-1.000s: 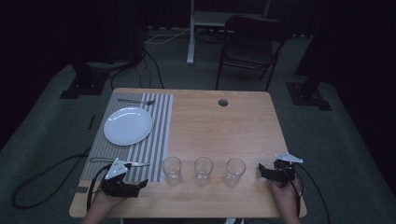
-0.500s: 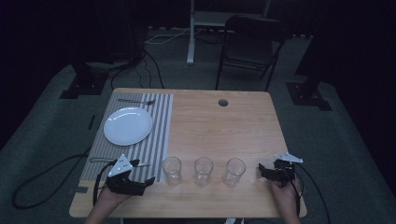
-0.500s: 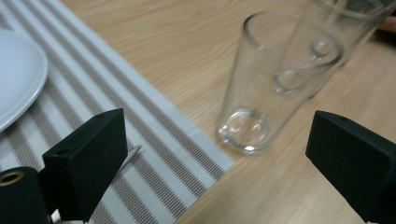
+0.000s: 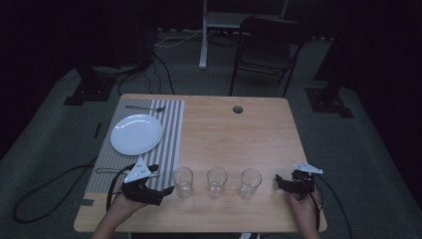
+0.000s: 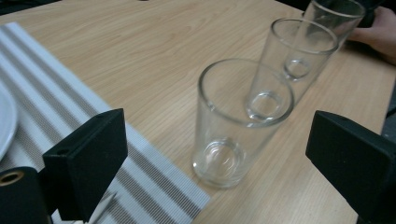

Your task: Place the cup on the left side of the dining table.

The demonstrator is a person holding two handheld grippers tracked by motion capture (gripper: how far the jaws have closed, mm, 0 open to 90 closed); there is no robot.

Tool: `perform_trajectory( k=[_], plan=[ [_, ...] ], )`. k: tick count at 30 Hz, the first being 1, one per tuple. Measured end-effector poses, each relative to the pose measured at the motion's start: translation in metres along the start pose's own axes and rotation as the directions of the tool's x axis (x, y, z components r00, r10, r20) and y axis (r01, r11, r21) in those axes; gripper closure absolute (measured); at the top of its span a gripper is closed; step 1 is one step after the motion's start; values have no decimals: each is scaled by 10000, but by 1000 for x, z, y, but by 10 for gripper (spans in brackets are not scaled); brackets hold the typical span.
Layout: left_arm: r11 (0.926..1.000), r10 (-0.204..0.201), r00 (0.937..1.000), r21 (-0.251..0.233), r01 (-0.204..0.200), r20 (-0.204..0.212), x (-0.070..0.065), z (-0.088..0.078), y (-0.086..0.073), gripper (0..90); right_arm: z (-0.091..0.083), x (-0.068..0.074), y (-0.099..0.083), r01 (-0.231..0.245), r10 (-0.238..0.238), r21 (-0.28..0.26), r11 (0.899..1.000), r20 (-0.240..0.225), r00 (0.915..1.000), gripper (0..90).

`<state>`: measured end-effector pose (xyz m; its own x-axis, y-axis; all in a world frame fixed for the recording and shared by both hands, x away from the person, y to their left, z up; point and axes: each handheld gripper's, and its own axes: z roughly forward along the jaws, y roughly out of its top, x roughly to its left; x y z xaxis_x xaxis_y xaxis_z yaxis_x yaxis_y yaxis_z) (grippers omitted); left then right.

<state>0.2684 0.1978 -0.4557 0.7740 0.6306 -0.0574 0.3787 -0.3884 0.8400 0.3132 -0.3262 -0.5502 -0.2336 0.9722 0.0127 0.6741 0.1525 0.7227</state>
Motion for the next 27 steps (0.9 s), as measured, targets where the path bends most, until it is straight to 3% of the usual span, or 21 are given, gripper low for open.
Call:
perform_trajectory(
  k=[6, 12, 27],
  plan=[
    [10000, 36, 9997, 62, -38, 257, -2, 9, 8, 60, 0, 0, 0, -13, 13, 6, 10000, -1, 10000, 133],
    [9983, 329, 9979, 453, -354, 564, -6, 24, 21, 60, 0, 0, 0, -6, 6, 2, 10000, 0, 10000, 133],
    [9916, 861, 9932, 895, -931, 786, -18, 49, 46, 61, 0, 0, 0, 14, -14, 3, 10000, 3, 10000, 133]
  ],
)
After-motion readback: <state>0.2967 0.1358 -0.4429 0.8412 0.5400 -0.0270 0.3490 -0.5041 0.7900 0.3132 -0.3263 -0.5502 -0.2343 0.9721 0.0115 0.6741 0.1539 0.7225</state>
